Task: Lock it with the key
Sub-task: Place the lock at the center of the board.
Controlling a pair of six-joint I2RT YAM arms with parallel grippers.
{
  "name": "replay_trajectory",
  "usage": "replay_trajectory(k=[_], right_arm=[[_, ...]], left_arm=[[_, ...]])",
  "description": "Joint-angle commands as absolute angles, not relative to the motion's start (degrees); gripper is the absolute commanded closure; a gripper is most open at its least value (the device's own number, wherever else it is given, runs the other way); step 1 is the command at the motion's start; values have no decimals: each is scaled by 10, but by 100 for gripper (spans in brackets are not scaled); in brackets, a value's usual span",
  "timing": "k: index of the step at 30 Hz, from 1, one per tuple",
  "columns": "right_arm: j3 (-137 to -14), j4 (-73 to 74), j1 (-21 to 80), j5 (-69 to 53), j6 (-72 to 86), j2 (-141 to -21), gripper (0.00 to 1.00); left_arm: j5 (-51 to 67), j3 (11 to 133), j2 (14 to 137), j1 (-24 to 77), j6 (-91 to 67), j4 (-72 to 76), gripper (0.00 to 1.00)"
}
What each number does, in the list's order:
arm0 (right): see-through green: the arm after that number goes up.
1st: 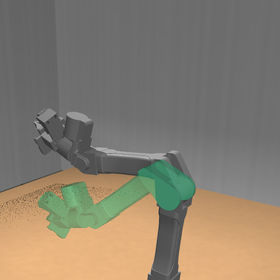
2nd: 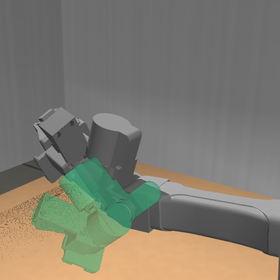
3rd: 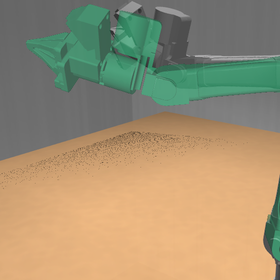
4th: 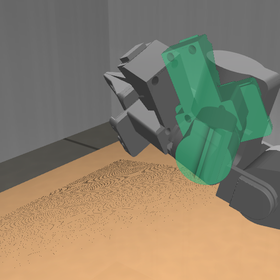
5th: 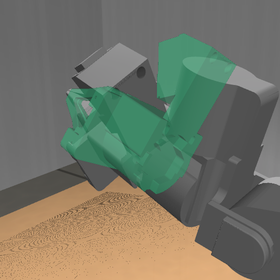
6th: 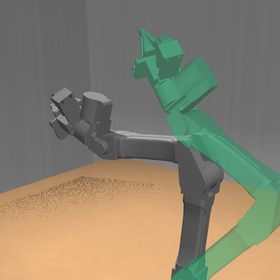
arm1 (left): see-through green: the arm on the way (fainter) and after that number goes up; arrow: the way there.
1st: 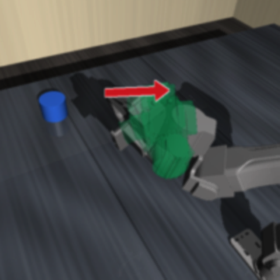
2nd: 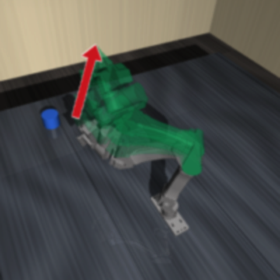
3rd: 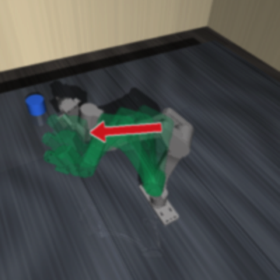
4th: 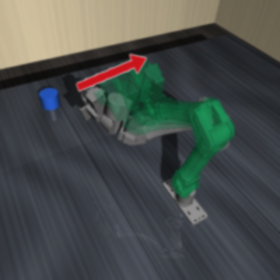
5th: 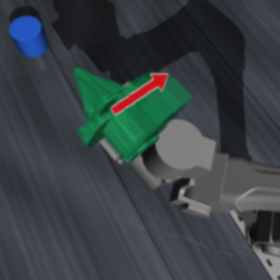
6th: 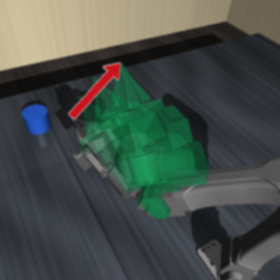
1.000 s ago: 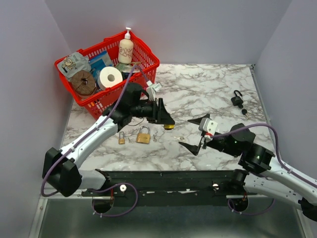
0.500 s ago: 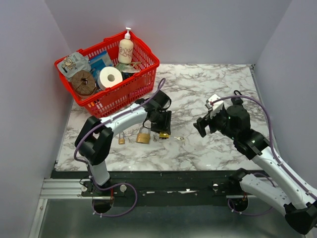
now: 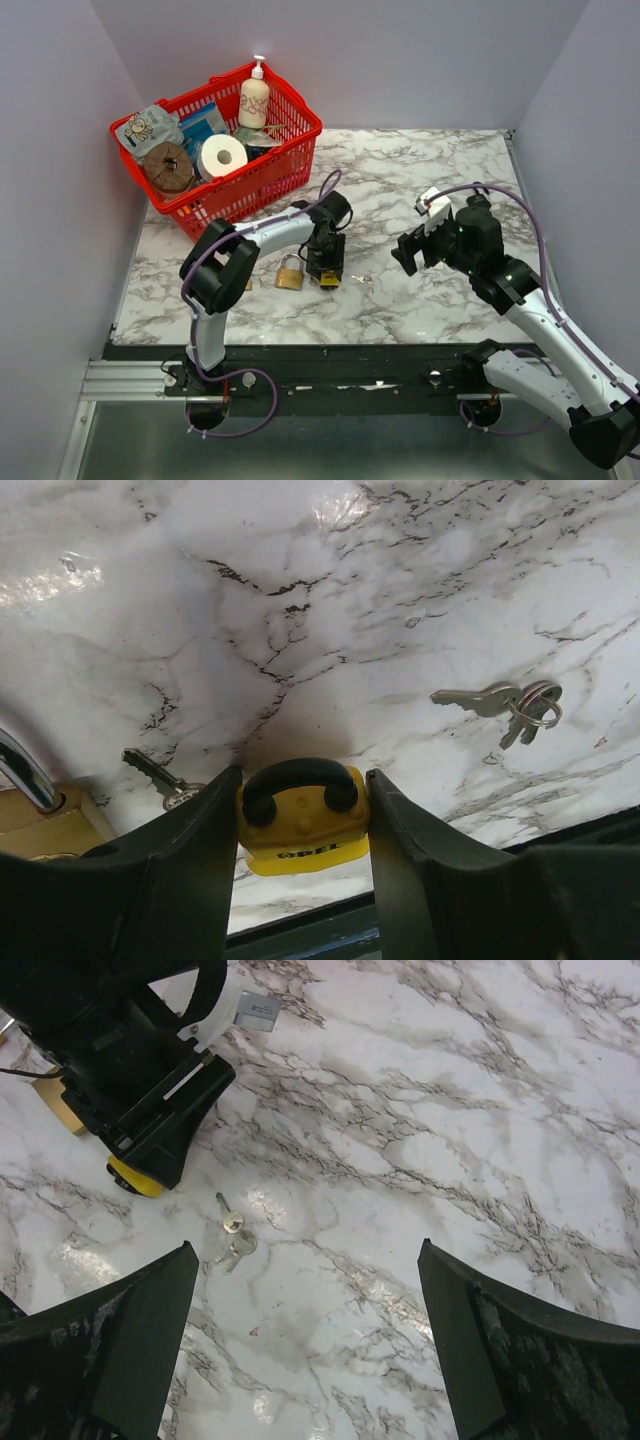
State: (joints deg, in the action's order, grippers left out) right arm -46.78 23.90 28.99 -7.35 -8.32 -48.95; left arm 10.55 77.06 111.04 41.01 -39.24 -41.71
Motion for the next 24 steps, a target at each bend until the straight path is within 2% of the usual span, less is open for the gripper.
replay_trajectory(k=[1,3,10,15,18,20,21,22,24], right_arm=[[-487,258,282,-91,-70,-495,0],[-487,258,278,-91,-70,-498,0],[-483,258,272,-95,-72,-502,0],[-484,258,266,-98,-69,-509,0],[-485,258,265,-97,-69,-514,0],[-487,259,261,-97,-69,-520,0],[-489,260,259,-98,-69,-521,0],[-490,262,257,-98,-70,-523,0],[-492,264,254,-101,-69,-528,0]], left_arm=[[90,807,1128,415,-424,-431,100],[87,805,1135,417,-433,-433,100],[76,802,1153,428,-456,-439,89],[84,811,1161,434,-468,-437,85],[86,815,1165,435,-468,-435,77],[81,816,1165,435,-468,-437,66],[80,816,1165,435,-467,-437,63],[79,817,1165,435,-468,-439,54],[77,816,1159,435,-466,-439,47]])
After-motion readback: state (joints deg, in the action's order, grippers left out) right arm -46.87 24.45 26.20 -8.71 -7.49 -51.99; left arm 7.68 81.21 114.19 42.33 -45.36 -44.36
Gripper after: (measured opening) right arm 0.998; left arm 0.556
